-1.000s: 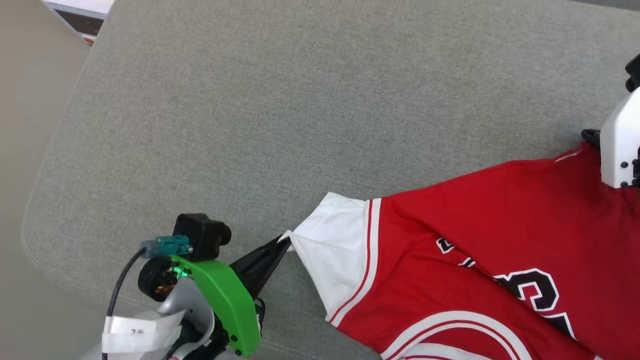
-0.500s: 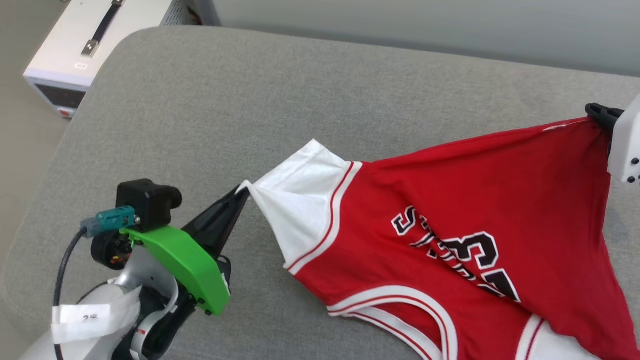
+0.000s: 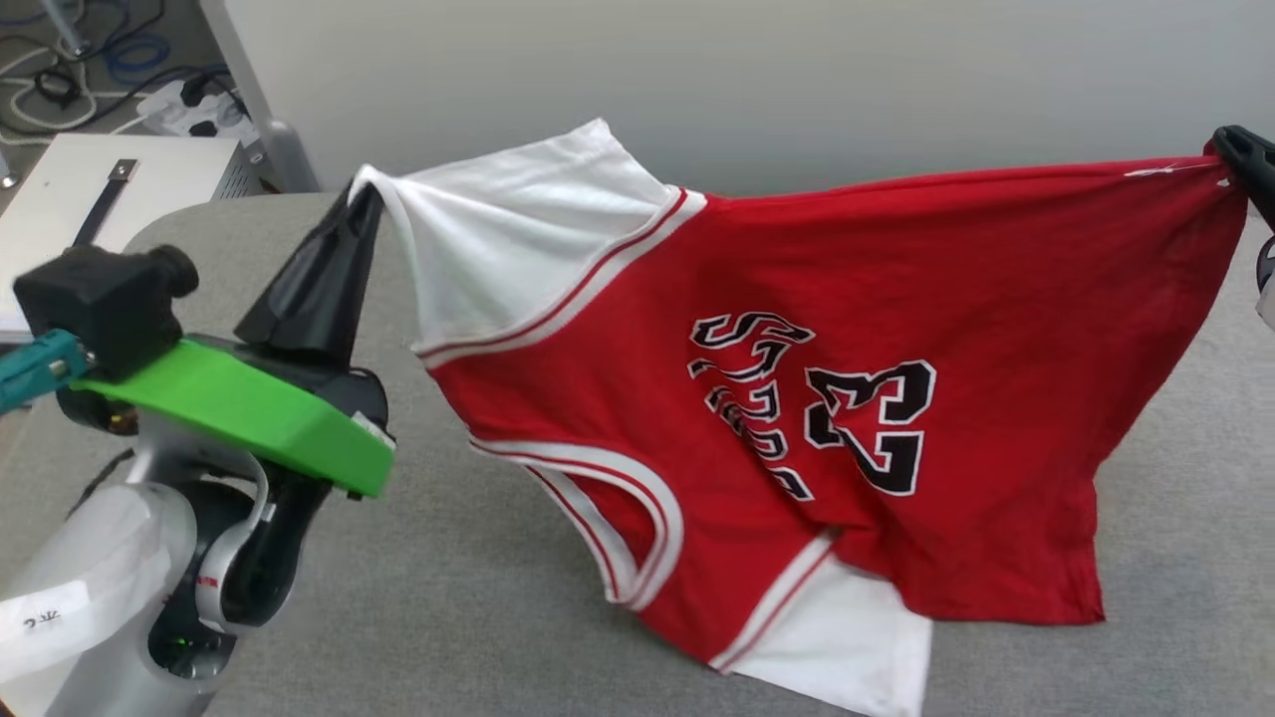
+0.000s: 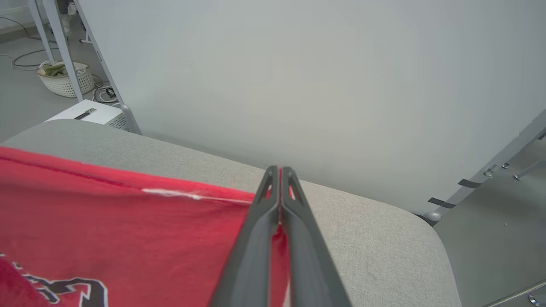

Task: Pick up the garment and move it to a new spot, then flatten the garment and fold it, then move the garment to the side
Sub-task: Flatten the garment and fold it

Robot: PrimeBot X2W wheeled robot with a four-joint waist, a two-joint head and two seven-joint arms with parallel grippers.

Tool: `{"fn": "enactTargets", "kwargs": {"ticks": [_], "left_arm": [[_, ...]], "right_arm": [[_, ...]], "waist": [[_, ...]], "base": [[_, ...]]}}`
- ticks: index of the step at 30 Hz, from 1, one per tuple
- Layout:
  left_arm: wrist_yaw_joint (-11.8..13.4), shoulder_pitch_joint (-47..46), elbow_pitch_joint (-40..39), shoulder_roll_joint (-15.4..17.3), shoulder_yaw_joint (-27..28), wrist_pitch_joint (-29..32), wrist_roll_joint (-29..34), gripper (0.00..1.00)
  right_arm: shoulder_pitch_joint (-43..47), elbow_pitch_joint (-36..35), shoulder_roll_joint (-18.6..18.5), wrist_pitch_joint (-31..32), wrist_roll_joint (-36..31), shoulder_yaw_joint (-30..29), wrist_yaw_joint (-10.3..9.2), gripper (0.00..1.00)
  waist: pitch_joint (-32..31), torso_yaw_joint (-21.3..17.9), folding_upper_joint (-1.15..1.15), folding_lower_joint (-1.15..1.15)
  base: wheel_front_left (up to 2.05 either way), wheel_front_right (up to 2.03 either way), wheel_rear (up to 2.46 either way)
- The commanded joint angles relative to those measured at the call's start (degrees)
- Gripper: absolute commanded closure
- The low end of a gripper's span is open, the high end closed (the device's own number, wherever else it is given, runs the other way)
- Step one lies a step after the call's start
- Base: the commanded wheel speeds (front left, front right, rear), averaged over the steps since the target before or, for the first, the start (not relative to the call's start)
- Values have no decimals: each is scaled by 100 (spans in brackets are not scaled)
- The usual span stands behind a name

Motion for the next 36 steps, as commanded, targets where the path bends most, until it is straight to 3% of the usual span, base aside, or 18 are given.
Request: {"fn": "enactTargets", "kwargs": {"ticks": [1, 10, 19, 28, 36], "left_arm": [[57, -182, -33, -2, 76, -54, 85, 100], [188, -808, -50, 58, 378, -184, 332, 100], [81, -1369, -87, 267, 399, -42, 559, 100], [-412, -2157, 129, 777, 299, 363, 839, 100], [-950, -3429, 646, 805, 305, 556, 926, 100]], "right_arm": [[112, -96, 9, -41, -18, -56, -3, 100], [322, -813, 104, 83, -90, -467, -3, 100], [351, -1519, 268, 292, -140, -886, -3, 100], [-192, -1770, 375, 257, -329, -1233, -3, 100], [-1147, -1425, 501, -133, -706, -1424, -3, 100]], "waist": [[-256, -256, 0, 0], [-462, -459, 0, 0], [-354, -571, 0, 0], [425, -603, 0, 0], [1465, -542, 0, 0]], "base": [[0, 0, 0], [0, 0, 0], [0, 0, 0], [0, 0, 0], [0, 0, 0]]}}
